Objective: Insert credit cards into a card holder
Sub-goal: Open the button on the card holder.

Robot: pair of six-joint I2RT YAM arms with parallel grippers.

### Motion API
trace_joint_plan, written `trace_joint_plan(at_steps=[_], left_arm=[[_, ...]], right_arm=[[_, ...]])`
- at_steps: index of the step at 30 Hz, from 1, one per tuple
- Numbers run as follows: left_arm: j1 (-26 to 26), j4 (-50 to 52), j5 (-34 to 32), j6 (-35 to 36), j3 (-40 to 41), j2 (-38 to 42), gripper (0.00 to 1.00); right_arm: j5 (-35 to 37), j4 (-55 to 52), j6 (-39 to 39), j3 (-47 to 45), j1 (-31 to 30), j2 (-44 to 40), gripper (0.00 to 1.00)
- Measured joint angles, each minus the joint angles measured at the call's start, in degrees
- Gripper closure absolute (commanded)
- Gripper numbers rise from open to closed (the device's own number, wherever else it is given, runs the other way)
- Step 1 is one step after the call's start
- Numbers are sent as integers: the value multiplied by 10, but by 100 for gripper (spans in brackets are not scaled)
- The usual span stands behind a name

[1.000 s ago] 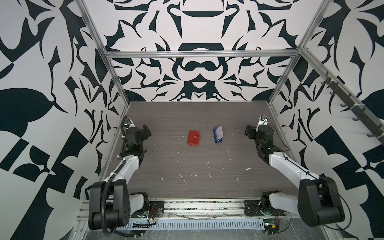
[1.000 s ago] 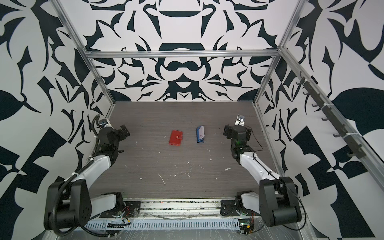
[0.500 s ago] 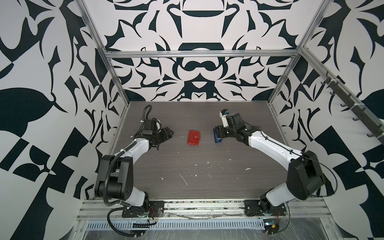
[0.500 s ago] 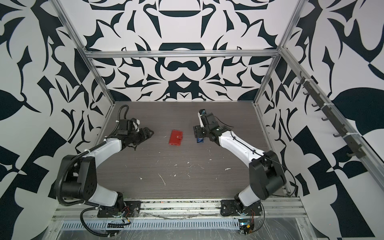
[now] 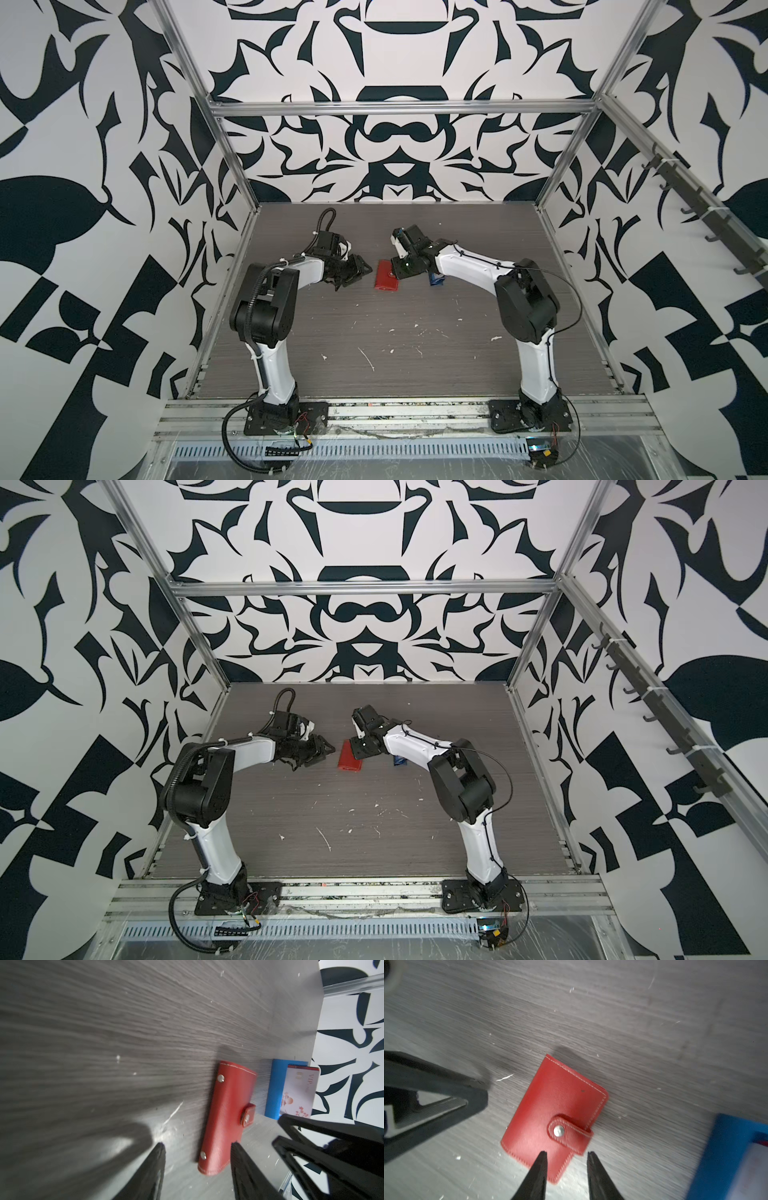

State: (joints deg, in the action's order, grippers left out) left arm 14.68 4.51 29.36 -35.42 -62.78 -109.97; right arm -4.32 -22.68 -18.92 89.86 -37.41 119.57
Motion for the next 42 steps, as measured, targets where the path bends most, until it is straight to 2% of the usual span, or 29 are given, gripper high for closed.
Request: trace_joint_plan(at_steps=[5, 15, 29, 34, 42], left_arm=[[7, -4, 18, -4, -14, -19, 49], [20, -9, 47, -6, -38, -48, 54], [40, -4, 35, -15, -56, -67, 79], [51, -7, 23, -32, -48, -64, 90], [67, -19, -12, -56, -23, -42, 95]], right_arm=[[-10, -14, -9, 32, -1, 40, 68], [-17, -28, -13, 59, -1, 57, 62], [-7, -27, -16, 63, -6, 69, 57], [15, -29, -14, 64, -11, 69, 60], [78, -51, 4, 75, -31, 75, 65]])
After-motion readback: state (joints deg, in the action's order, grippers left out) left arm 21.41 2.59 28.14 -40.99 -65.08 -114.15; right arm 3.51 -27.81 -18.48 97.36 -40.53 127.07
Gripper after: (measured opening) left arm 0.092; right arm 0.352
